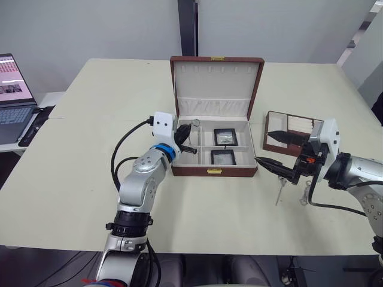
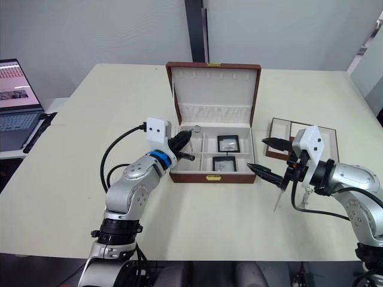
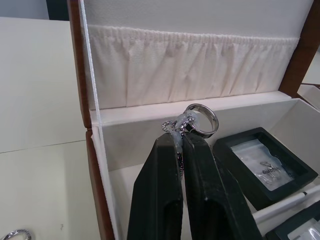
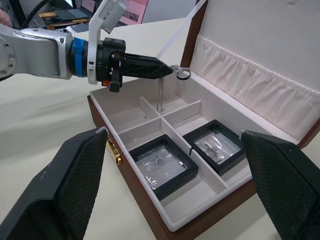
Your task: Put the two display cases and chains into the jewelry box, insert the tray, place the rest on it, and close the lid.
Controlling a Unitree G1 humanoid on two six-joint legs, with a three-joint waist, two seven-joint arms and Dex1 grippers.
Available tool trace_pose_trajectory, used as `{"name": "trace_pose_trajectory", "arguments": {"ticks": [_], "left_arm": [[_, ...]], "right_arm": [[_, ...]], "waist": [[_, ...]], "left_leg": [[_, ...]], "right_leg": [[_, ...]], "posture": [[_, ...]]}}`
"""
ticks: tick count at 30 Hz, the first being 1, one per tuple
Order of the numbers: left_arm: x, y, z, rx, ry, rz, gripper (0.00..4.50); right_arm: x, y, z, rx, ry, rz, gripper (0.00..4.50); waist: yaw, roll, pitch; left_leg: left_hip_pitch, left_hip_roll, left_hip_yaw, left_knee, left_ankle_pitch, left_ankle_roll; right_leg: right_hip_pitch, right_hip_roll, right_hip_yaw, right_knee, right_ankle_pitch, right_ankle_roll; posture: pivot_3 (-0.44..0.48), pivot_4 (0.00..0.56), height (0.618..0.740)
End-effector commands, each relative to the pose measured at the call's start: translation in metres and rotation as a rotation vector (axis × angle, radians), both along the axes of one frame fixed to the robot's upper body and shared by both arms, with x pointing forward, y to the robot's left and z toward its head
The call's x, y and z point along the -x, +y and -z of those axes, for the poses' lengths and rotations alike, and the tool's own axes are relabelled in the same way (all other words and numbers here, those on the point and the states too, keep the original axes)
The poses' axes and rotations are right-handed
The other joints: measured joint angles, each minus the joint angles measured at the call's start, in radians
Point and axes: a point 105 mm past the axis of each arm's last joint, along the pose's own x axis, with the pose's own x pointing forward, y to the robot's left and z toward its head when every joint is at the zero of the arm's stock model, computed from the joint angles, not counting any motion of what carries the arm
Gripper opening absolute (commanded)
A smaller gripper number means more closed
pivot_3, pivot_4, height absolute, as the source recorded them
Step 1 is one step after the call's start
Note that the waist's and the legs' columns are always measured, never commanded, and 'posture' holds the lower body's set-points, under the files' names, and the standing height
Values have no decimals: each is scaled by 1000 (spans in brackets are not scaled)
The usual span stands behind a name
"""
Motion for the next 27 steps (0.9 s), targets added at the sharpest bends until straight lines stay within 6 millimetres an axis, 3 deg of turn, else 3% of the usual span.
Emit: {"name": "trace_pose_trajectory", "arguments": {"ticks": [1,9,13,18,27], "left_arm": [[-1,0,-14,10,-51,-7,40],[0,-3,-16,13,-53,8,40],[0,-5,-17,13,-59,13,1005],[3,-11,-18,13,-67,43,2620],[11,-20,-27,45,-89,131,2620]], "right_arm": [[4,0,-11,0,-45,-3,4500],[3,-1,-11,-1,-49,-1,4500],[2,-1,-12,-1,-49,1,4500],[3,-1,-12,0,-50,0,4500],[1,-2,-15,1,-58,7,4500]], "waist": [[0,0,0],[0,0,0],[0,0,0],[0,0,0],[0,0,0]], "left_leg": [[0,0,0,0,0,0],[0,0,0,0,0,0],[0,0,0,0,0,0],[0,0,0,0,0,0],[0,0,0,0,0,0]], "right_leg": [[0,0,0,0,0,0],[0,0,0,0,0,0],[0,0,0,0,0,0],[0,0,0,0,0,0],[0,0,0,0,0,0]], "posture": [[0,150,740],[0,150,740],[0,150,740],[0,150,740],[0,150,740]]}}
